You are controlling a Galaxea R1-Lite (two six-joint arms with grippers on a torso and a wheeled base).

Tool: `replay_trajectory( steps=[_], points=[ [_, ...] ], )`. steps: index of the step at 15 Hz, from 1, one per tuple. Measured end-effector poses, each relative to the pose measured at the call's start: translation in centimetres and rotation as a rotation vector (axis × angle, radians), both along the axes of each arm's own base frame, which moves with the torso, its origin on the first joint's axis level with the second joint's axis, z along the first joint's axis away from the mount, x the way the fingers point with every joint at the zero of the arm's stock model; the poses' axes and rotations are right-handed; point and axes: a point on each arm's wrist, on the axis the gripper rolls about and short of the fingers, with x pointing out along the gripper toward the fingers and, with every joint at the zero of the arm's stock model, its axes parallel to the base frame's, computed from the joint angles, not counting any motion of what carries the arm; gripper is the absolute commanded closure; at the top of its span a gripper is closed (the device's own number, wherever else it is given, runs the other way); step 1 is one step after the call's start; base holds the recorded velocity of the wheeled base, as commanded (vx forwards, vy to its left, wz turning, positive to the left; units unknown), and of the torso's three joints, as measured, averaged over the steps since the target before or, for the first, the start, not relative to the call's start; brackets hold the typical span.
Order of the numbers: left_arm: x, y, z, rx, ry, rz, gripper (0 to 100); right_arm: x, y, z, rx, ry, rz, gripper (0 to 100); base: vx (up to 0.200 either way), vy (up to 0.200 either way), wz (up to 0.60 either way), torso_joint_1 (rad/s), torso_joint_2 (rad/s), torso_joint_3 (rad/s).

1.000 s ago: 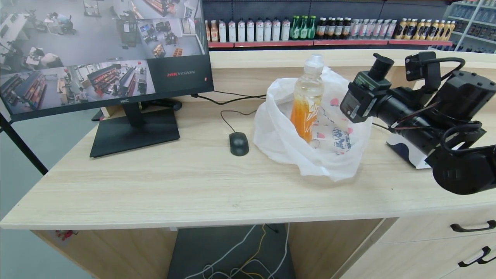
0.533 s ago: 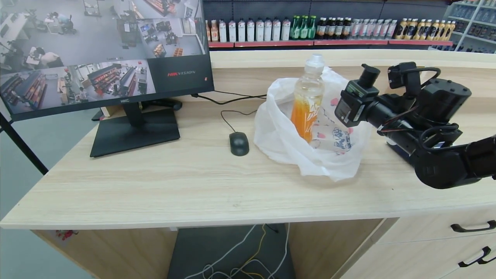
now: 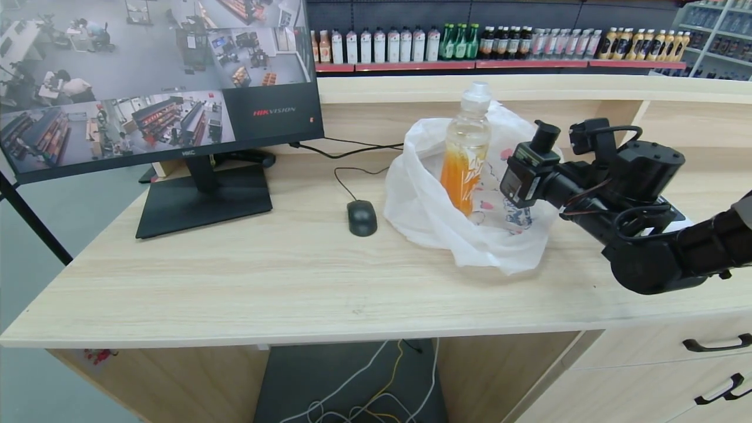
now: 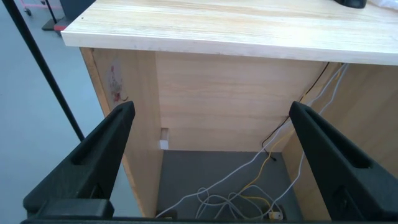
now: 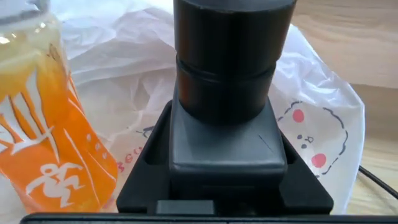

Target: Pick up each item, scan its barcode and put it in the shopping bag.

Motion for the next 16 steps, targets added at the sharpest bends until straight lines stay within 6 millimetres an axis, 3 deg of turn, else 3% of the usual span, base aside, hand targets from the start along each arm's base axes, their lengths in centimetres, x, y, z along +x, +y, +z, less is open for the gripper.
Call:
replay_trajectory(
  steps=[11,16],
  points=[
    [0.0,0.0,0.0,0.000,0.000,0.000,0,0.4,0.8,-3.5,-0.020,0.095,0.012,100,0.000,0.000,0.00,0.000,0.00,0.000],
    [0.0,0.0,0.0,0.000,0.000,0.000,0,0.1,0.7,-4.1,-0.019,0.122,0.012,100,0.000,0.000,0.00,0.000,0.00,0.000]
  ],
)
